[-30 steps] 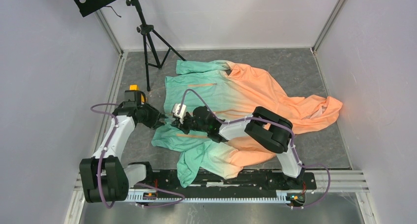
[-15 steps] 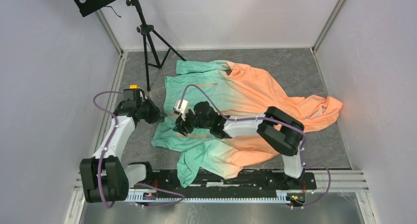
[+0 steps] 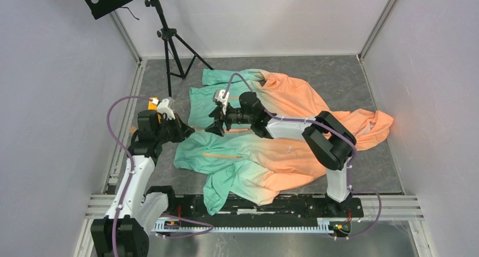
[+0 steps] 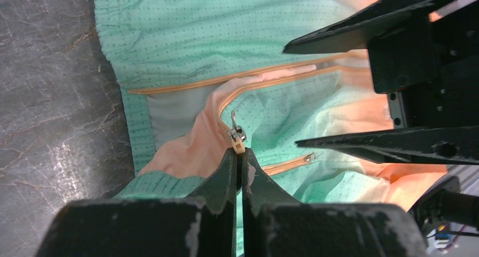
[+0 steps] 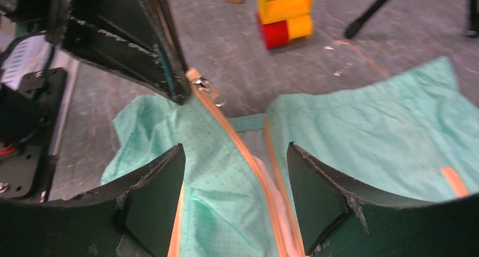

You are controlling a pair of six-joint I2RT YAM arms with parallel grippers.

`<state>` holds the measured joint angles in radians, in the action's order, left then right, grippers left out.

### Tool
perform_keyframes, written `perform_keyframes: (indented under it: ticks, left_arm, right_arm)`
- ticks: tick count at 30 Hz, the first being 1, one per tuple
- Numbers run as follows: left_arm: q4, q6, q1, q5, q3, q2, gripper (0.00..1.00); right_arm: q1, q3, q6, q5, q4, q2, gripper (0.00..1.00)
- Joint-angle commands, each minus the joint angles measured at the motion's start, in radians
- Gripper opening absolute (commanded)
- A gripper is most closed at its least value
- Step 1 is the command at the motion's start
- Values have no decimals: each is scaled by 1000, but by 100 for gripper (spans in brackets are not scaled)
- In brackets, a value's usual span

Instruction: Zip up the jacket

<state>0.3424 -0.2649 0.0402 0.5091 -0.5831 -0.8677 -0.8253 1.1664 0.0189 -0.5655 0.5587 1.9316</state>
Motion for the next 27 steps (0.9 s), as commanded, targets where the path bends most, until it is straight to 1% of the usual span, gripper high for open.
perform_keyframes:
  ticks: [1, 2, 3, 4, 5, 7, 11, 13, 15, 16, 19, 23, 24, 26, 27]
  left_arm:
    - [-52, 142, -27, 25, 21, 55, 2]
    - [-59, 161, -28, 25, 28, 67, 2]
    - [-71, 176, -71, 30, 39, 85, 2]
    - [-87, 198, -86, 51, 52, 102, 2]
    - [-102, 215, -96, 105, 61, 119, 2]
    - [-152, 181, -105, 148, 89, 140, 2]
    - [-130, 177, -105, 164, 81, 124, 2]
    - [-131, 178, -105, 167, 77, 126, 2]
    - [-130, 178, -105, 164, 80, 128, 2]
    - [-128, 179, -106, 159, 81, 128, 2]
    - [-127, 182, -106, 153, 80, 129, 2]
    - [-127, 185, -106, 115, 79, 140, 2]
    - [-133, 178, -106, 105, 80, 145, 2]
    - [-148, 139, -105, 60, 83, 143, 2]
    - [-153, 118, -106, 34, 84, 141, 4]
  right_arm:
    - [-9, 63, -49, -187, 99, 62, 73]
    - [-10, 67, -50, -212, 118, 72, 73]
    - [-9, 71, -48, -231, 139, 87, 73]
    - [-9, 75, -51, -257, 161, 97, 73]
    - [-11, 78, -62, -272, 169, 107, 73]
    - [-10, 84, -88, -292, 173, 120, 73]
    - [-11, 84, -123, -324, 182, 132, 73]
    - [-11, 78, -122, -346, 195, 138, 71]
    - [-11, 59, -102, -351, 238, 134, 66]
    - [-11, 51, -91, -355, 252, 133, 64]
    - [-11, 38, -56, -370, 300, 134, 48]
    - [-11, 38, -39, -372, 302, 132, 30]
    - [-11, 41, -36, -375, 296, 131, 24]
    - [-11, 37, -21, -361, 307, 124, 4]
    - [-10, 32, -8, -354, 314, 118, 0]
